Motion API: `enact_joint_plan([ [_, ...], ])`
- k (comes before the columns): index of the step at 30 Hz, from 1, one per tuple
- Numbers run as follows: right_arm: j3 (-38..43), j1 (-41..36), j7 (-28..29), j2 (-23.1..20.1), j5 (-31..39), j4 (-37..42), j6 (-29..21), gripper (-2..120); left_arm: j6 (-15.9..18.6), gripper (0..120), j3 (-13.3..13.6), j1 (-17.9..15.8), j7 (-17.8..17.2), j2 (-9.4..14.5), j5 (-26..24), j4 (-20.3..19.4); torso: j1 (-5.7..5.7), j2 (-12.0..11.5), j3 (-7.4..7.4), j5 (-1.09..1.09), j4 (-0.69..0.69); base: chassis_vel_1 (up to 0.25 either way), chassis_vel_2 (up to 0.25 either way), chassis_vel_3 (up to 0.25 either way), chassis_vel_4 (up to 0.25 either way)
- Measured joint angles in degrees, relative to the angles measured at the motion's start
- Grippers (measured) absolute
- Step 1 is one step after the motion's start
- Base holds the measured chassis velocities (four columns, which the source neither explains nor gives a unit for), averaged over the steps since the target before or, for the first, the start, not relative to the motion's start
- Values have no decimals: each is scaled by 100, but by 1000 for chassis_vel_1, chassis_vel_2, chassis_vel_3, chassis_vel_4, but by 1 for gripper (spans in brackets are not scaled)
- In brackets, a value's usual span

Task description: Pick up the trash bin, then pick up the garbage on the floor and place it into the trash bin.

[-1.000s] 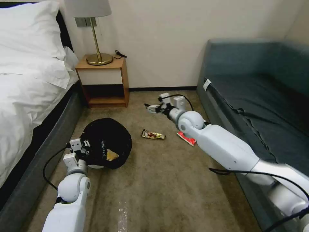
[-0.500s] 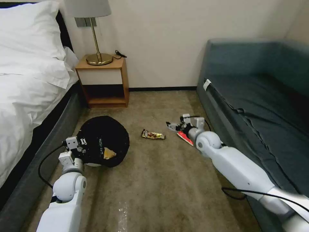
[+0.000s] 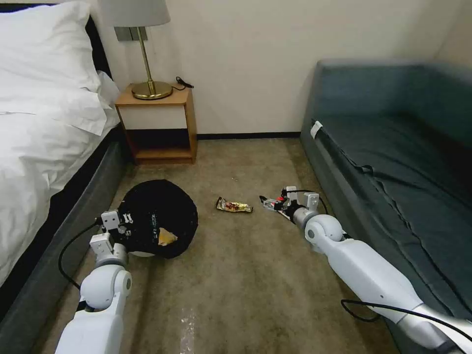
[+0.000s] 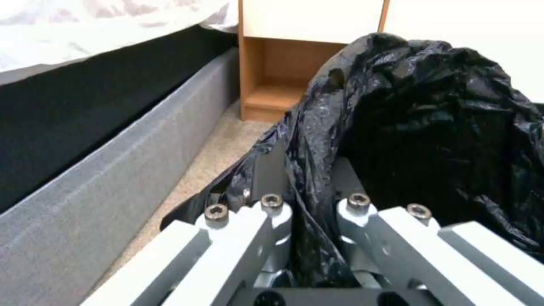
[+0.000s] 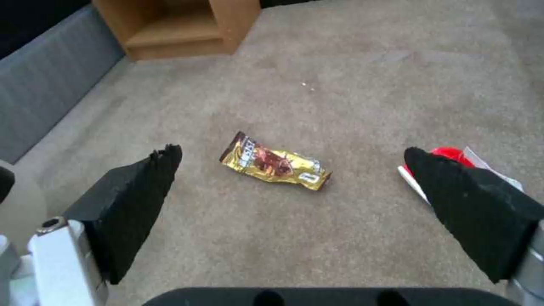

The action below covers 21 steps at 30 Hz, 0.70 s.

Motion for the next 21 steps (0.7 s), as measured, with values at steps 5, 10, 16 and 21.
enact_joint_plan([
  [5, 2, -9, -126, -14, -6, -45, 103, 100, 0, 4, -9, -9, 2, 41, -5, -20, 0, 0, 0, 0, 0, 0, 0, 0, 0],
  [10, -21, -15, -209, -16, -40, -107, 221, 100, 0, 4, -18, 2, 2, 32, -6, -25, 0, 0, 0, 0, 0, 0, 0, 0, 0],
  [16, -106, 60, -221, -33, -59, -167, 241, 100, -1, 4, -37, 17, 2, 17, -6, -11, 0, 0, 0, -1, 0, 0, 0, 0, 0],
  [21, -135, 110, -215, -38, -54, -180, 243, 100, -9, 4, -49, 30, 0, 17, -5, -10, 0, 1, 0, 0, 0, -104, 100, 104, -97],
])
